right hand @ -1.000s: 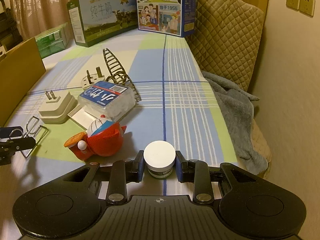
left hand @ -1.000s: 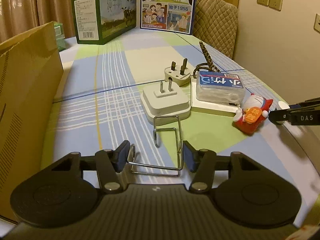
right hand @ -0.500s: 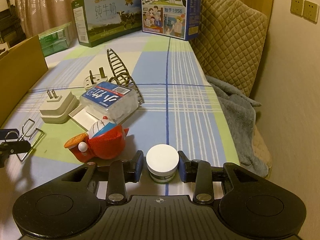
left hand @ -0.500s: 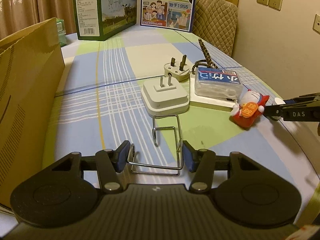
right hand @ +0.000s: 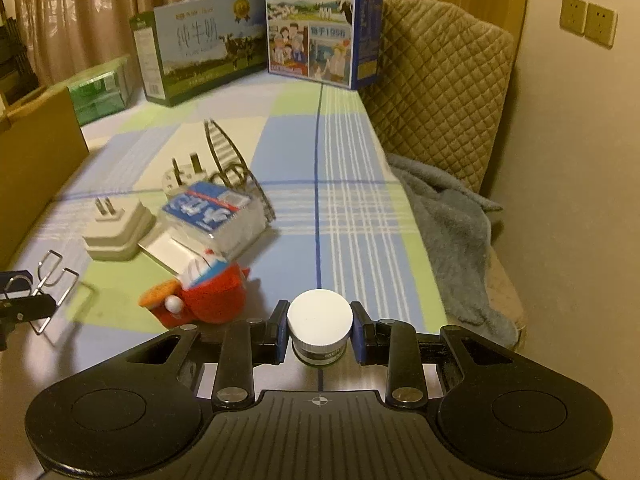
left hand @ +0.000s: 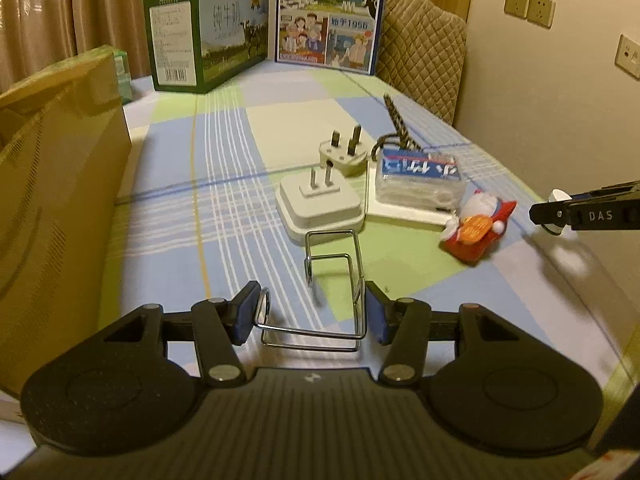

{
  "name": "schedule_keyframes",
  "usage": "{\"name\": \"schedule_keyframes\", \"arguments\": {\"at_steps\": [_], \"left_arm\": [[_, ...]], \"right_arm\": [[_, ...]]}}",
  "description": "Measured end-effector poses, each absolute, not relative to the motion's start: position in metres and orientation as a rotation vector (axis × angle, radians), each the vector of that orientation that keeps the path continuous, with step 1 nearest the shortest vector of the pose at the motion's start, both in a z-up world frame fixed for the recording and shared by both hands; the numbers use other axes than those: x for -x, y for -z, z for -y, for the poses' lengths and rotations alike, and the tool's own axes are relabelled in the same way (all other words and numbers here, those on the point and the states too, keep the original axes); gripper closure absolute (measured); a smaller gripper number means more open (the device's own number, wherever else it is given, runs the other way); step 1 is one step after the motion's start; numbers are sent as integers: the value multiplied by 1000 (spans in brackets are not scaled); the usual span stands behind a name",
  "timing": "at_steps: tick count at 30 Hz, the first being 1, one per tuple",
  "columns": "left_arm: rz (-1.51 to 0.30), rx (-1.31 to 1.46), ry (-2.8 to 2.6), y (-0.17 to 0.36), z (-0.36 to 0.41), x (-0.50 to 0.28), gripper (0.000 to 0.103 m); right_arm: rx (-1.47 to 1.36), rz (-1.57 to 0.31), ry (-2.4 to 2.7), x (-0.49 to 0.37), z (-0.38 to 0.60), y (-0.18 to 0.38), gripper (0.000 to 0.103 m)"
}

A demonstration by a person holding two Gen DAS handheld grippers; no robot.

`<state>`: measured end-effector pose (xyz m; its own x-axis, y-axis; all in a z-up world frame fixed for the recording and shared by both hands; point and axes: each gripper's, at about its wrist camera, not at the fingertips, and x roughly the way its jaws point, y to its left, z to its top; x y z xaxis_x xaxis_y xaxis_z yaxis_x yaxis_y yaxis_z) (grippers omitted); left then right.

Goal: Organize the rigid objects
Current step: 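Lift and carry the wire stand and white jar to the cardboard box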

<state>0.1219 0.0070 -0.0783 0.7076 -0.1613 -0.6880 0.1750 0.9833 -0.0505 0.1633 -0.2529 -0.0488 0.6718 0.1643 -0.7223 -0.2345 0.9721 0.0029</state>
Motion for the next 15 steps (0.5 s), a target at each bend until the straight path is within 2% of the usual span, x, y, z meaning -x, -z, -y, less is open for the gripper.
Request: {"name": "schedule_keyframes", "arguments": {"at_steps": [8,15], "left_arm": [[-695,-19,178,24,-20,-106,54],[-639,-23,127,-28,-61,-87,54]], "right_arm": [[97,-751,-329,-142,217,-4,76],[81,-676,-517,-127,139,-55,76]]}}
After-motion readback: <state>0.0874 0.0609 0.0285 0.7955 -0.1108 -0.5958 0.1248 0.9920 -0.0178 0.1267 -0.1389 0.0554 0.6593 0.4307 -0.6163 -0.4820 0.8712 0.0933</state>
